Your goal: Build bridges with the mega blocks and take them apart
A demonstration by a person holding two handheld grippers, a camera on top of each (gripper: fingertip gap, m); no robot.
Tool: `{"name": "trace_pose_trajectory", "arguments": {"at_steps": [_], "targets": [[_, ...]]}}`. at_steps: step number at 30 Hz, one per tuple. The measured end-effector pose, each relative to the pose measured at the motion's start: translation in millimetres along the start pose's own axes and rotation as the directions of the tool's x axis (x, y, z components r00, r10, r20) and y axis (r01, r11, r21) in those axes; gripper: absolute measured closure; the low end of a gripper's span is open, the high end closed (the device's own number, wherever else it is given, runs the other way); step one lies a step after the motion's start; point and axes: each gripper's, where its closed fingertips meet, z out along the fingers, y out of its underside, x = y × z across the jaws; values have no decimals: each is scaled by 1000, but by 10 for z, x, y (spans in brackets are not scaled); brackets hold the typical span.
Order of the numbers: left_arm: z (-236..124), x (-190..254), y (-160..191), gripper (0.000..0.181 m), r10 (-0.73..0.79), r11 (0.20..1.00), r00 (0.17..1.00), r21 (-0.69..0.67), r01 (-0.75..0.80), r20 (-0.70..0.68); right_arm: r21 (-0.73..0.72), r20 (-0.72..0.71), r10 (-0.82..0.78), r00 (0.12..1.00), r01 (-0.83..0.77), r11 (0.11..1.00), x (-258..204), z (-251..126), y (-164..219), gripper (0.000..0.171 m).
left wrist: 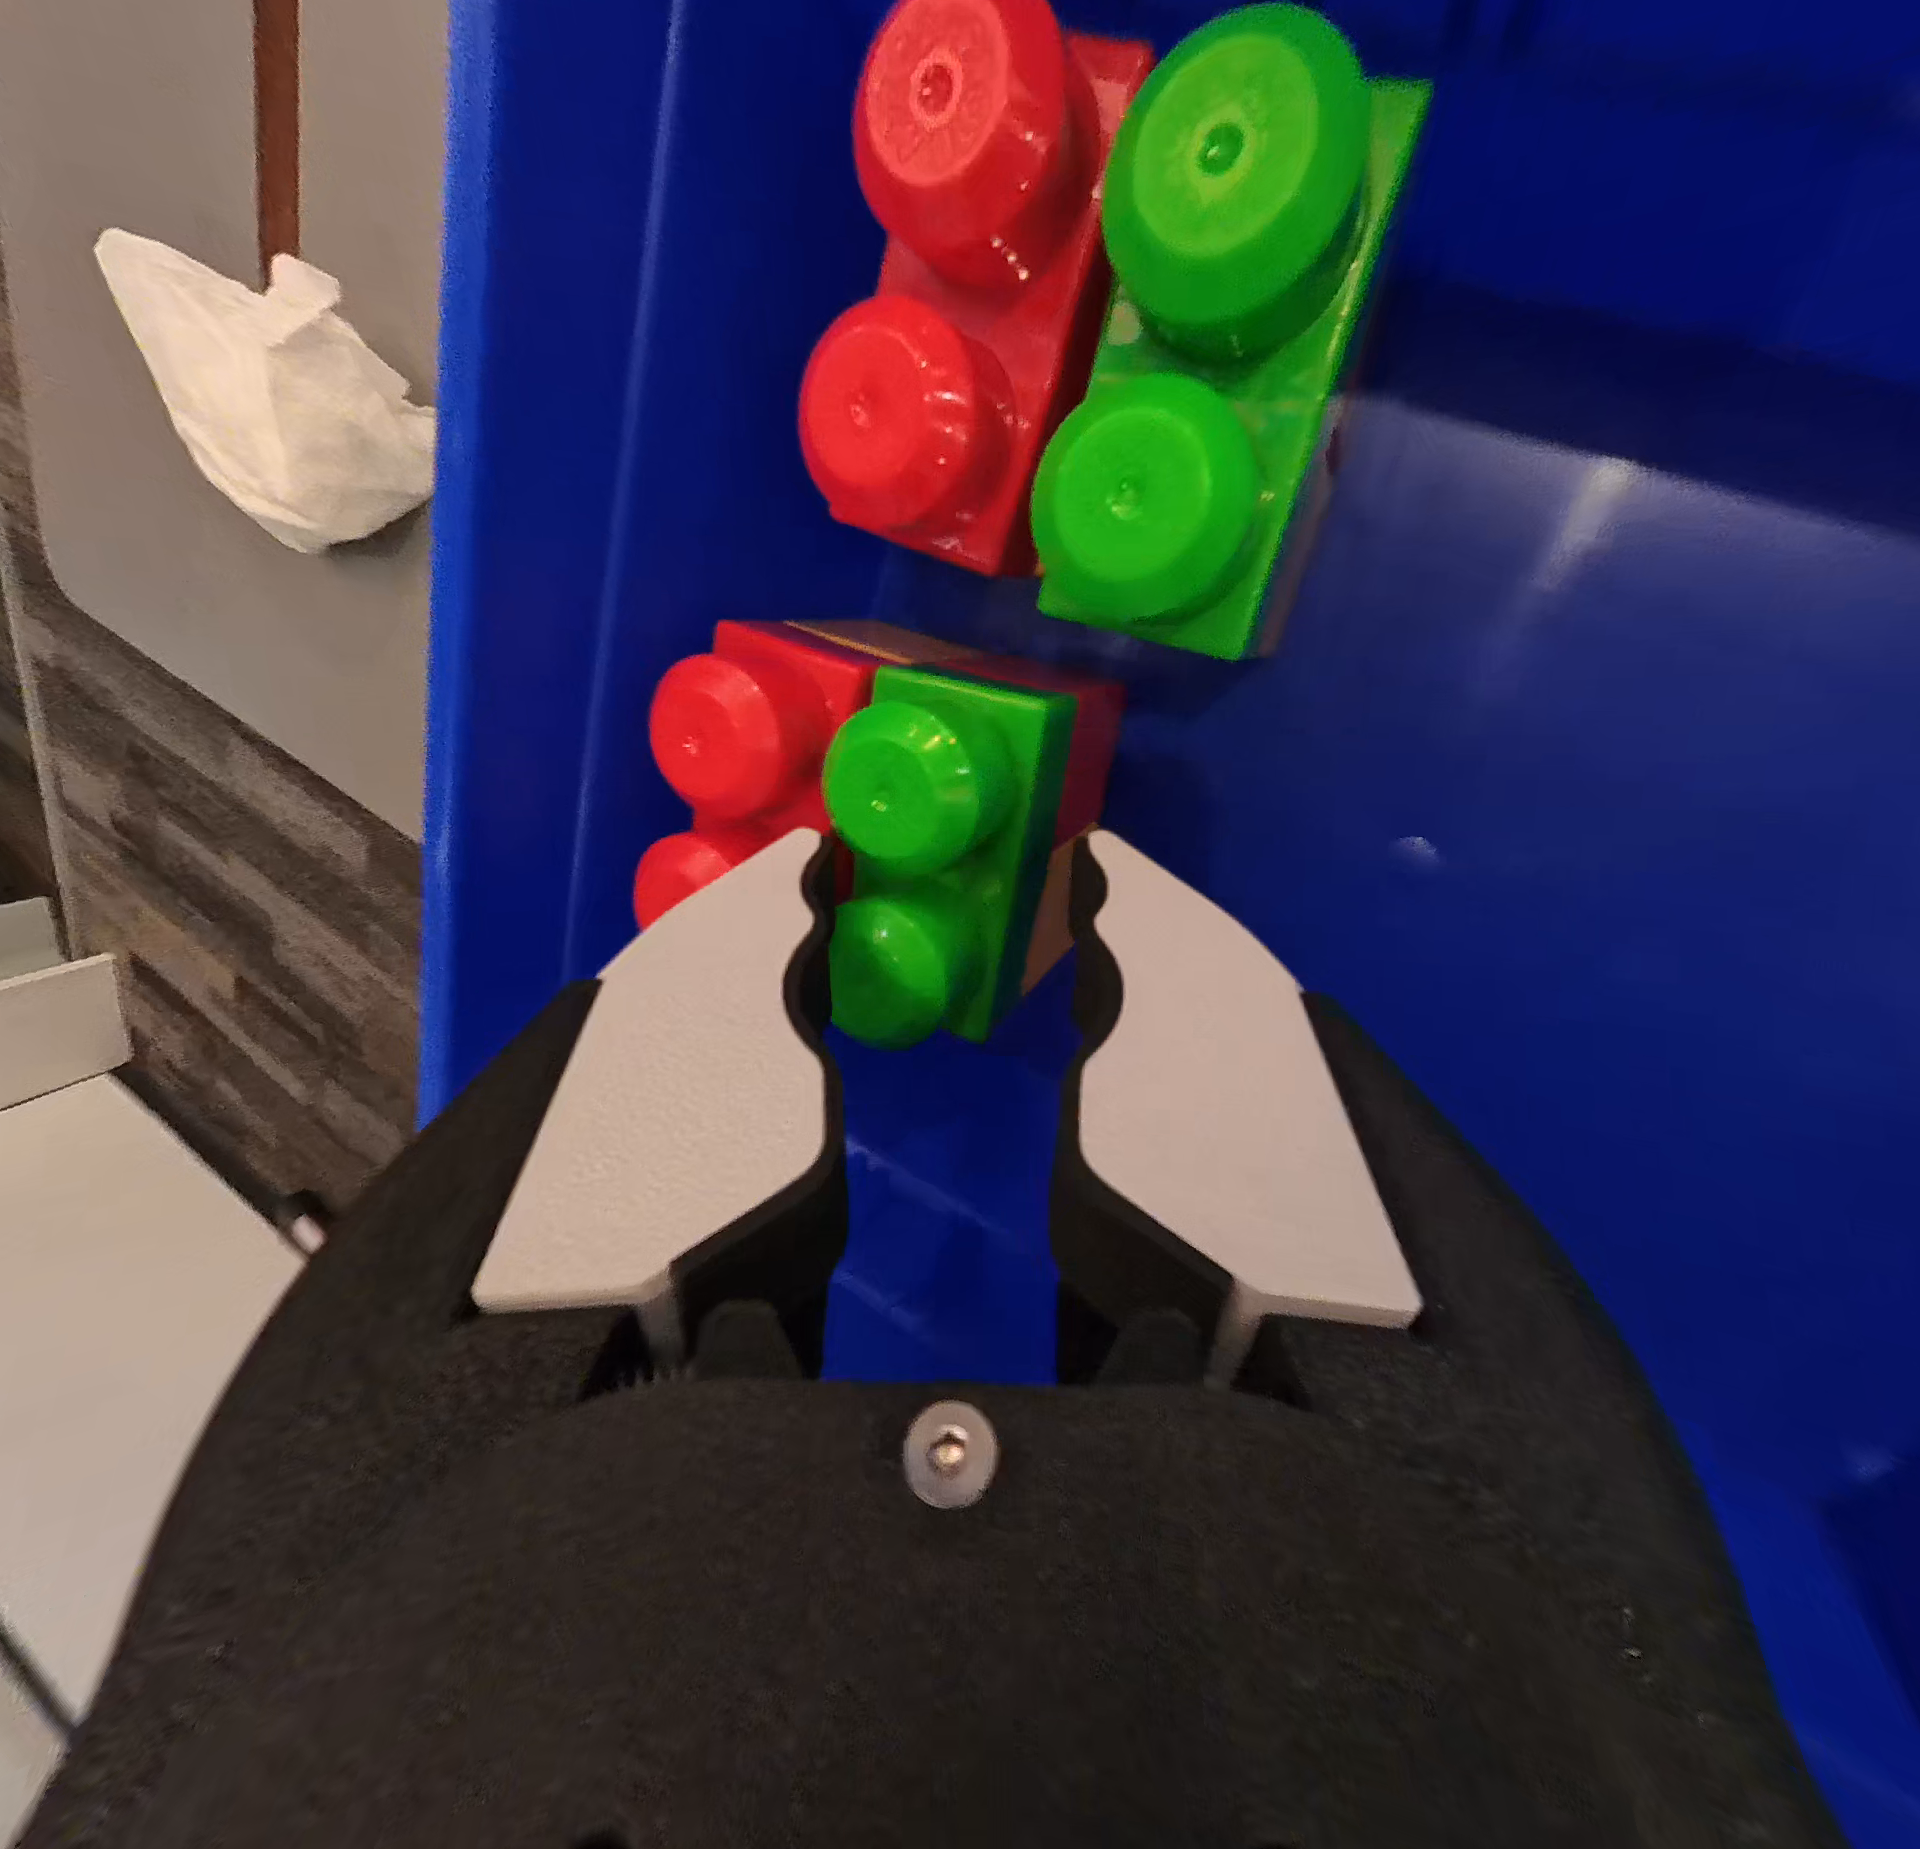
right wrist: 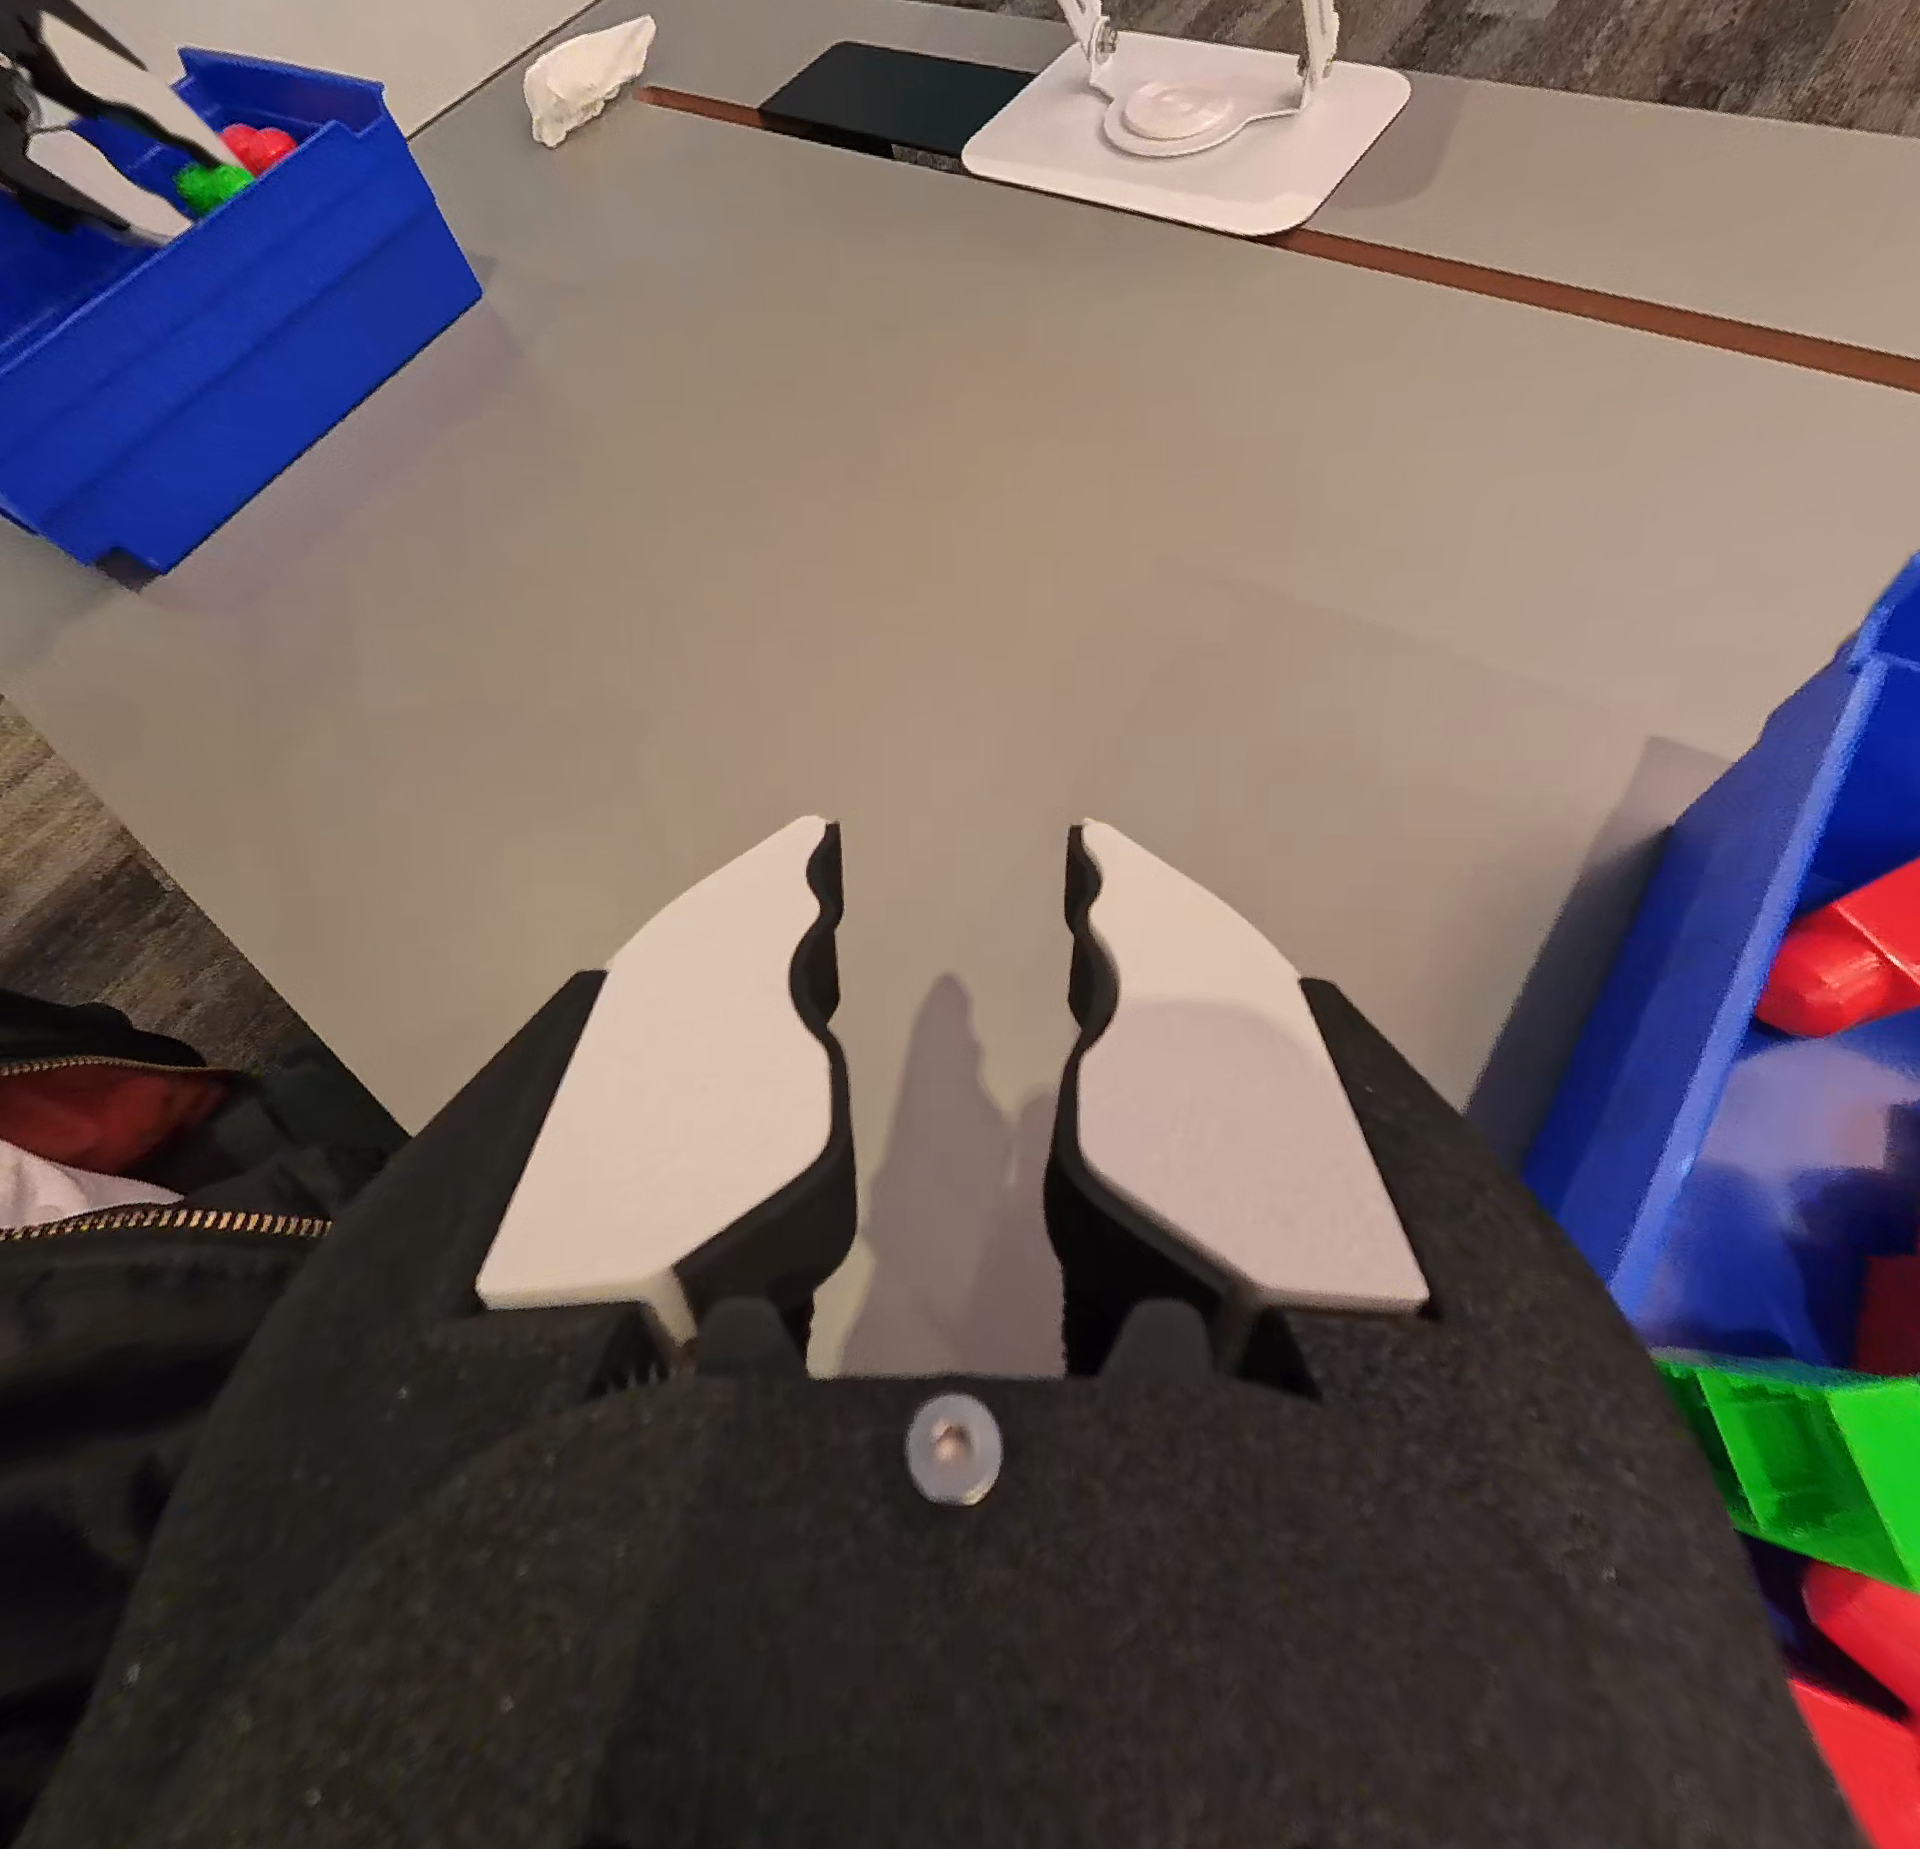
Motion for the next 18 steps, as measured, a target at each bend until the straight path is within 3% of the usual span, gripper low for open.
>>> {"name": "trace_pose_trajectory", "arguments": {"at_steps": [6,10,14,16,18], "targets": [[55,19,-5,137,-102,995,992,-19,101,-75,-10,17,0,1000,0,1000,-38,127,-57,131],[26,144,60,143,-88,991,986,-108,73,-143,-33,27,-24,999,25,999,-107,158,-38,131],[89,212,110,141,-119,984,977,-150,93,-176,-39,29,-31,999,32,999,-111,120,1,131],[195,315,226,137,-130,969,971,-233,82,-199,-27,38,-15,999,16,1000,-97,104,13,131],[164,325,162,141,-136,974,970,-204,94,-202,-16,51,0,999,0,1000,-94,87,35,132]]}}
